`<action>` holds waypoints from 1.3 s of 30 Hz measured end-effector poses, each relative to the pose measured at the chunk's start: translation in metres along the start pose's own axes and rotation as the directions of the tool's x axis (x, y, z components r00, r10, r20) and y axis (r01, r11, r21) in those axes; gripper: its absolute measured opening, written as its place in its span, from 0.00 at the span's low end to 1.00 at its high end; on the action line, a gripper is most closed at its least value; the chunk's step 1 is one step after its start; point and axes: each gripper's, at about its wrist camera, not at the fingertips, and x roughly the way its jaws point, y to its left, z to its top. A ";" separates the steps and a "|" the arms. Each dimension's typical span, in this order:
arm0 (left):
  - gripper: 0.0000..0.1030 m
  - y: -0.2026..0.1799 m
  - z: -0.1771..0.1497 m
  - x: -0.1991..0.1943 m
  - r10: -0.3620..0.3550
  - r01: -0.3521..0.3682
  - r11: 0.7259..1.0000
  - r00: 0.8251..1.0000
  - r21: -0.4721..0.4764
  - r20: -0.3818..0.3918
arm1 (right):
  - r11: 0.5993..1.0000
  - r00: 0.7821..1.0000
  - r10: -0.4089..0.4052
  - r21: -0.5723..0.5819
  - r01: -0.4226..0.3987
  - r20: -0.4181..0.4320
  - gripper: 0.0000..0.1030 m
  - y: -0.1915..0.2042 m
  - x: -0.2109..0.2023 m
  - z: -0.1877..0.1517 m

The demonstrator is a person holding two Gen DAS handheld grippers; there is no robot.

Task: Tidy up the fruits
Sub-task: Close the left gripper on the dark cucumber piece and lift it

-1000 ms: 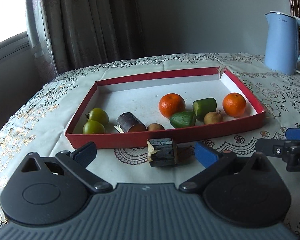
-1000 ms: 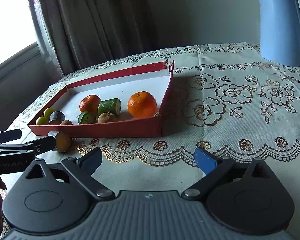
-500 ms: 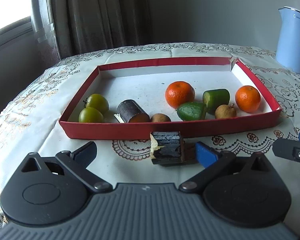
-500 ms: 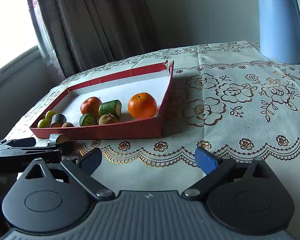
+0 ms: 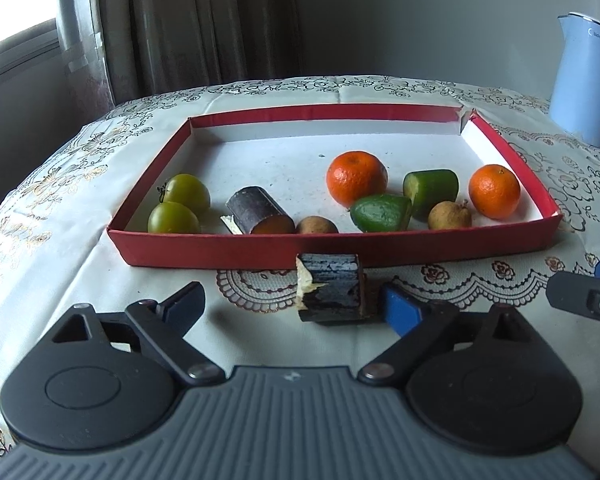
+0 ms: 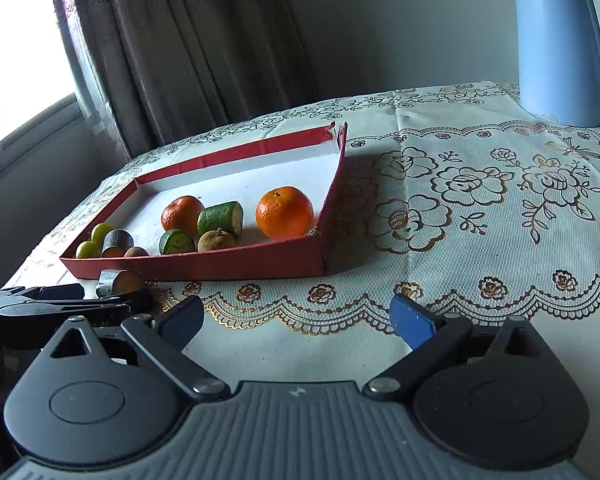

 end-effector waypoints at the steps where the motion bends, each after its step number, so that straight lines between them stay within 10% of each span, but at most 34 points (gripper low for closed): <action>1: 0.88 0.000 0.000 0.000 -0.004 0.004 1.000 1.000 -0.002 0.001 | 1.000 1.000 0.000 0.000 0.000 0.000 0.97 0.000 0.000 0.000; 39: 0.27 0.015 -0.006 -0.025 -0.100 0.102 0.994 0.993 -0.031 0.063 | 0.998 0.999 -0.036 -0.050 0.035 -0.020 0.99 0.009 0.004 -0.001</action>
